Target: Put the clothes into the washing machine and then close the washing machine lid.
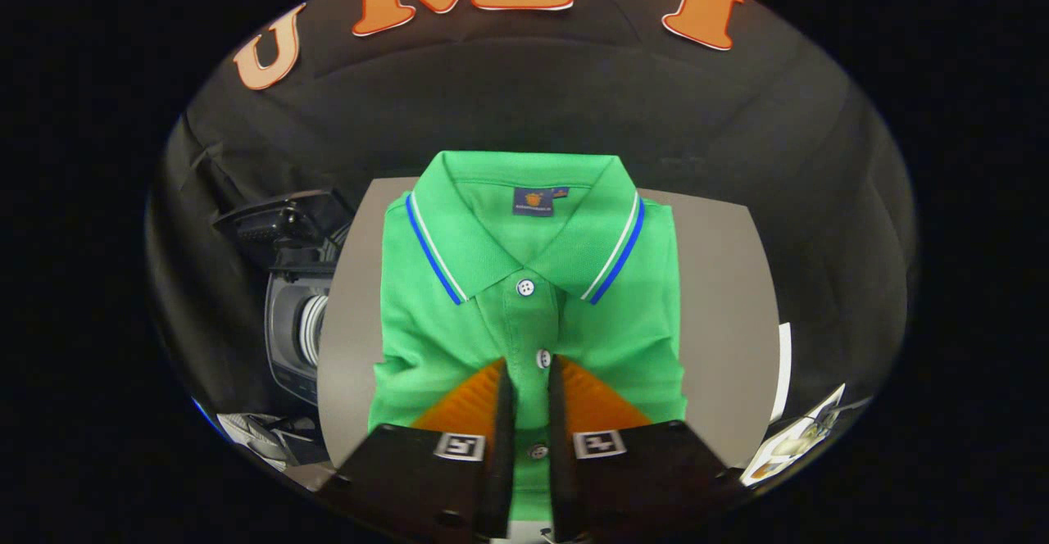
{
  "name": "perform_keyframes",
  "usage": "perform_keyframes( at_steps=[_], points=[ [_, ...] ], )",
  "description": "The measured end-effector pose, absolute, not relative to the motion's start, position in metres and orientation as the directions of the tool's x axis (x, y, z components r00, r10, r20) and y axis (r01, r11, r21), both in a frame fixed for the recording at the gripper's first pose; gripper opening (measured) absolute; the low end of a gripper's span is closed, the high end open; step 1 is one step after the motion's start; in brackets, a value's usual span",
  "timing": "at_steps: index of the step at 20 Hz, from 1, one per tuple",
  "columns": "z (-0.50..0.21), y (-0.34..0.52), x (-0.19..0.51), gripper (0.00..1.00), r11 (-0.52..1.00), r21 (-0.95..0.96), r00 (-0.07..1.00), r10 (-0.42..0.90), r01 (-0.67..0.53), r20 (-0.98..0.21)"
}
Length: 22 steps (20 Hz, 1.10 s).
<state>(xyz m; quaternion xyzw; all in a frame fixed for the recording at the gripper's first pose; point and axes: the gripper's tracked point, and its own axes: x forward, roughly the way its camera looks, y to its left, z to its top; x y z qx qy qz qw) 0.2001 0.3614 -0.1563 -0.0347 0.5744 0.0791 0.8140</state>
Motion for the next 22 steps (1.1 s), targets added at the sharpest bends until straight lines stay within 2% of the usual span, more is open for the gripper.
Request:
perform_keyframes(
  at_steps=[3, 6, 9, 11, 16, 22],
  points=[
    [-0.153, 0.362, 0.197, 0.09, 0.985, 0.07, 0.372, 0.125, -0.157, -0.92],
    [-0.152, 0.361, 0.2, 0.08, 0.983, 0.109, 0.569, 0.176, -0.15, -0.803],
    [-0.147, 0.371, 0.204, 0.08, 0.97, 0.224, 0.803, 0.209, -0.096, -0.558],
    [-0.136, 0.366, 0.204, 0.08, 0.959, 0.263, 0.886, 0.207, -0.101, -0.416],
    [-0.104, 0.369, 0.205, 0.08, 0.912, 0.38, 0.974, 0.206, -0.158, -0.09],
    [-0.087, 0.368, 0.201, 0.08, 0.914, 0.346, 0.975, 0.221, -0.212, 0.014]
  ],
)
